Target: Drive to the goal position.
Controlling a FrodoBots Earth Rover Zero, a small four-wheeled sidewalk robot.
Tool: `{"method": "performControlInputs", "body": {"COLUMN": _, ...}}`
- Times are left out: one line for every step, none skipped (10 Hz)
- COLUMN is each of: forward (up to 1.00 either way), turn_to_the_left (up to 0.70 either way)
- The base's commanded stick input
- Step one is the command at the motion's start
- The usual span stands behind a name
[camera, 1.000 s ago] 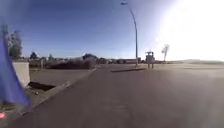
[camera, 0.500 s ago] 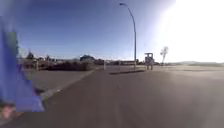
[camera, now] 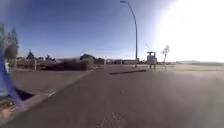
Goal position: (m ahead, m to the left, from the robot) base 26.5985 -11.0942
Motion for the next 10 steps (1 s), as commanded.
{"method": "performControlInputs", "body": {"forward": 0.70, "turn_to_the_left": 0.00}}
{"method": "performControlInputs", "body": {"forward": 0.70, "turn_to_the_left": 0.00}}
{"method": "performControlInputs", "body": {"forward": 0.70, "turn_to_the_left": 0.00}}
{"method": "performControlInputs", "body": {"forward": 0.70, "turn_to_the_left": 0.00}}
{"method": "performControlInputs", "body": {"forward": 0.70, "turn_to_the_left": 0.00}}
{"method": "performControlInputs", "body": {"forward": 0.70, "turn_to_the_left": 0.00}}
{"method": "performControlInputs", "body": {"forward": 0.70, "turn_to_the_left": 0.00}}
{"method": "performControlInputs", "body": {"forward": 0.70, "turn_to_the_left": 0.00}}
{"method": "performControlInputs", "body": {"forward": 0.70, "turn_to_the_left": 0.00}}
{"method": "performControlInputs", "body": {"forward": 0.70, "turn_to_the_left": 0.00}}
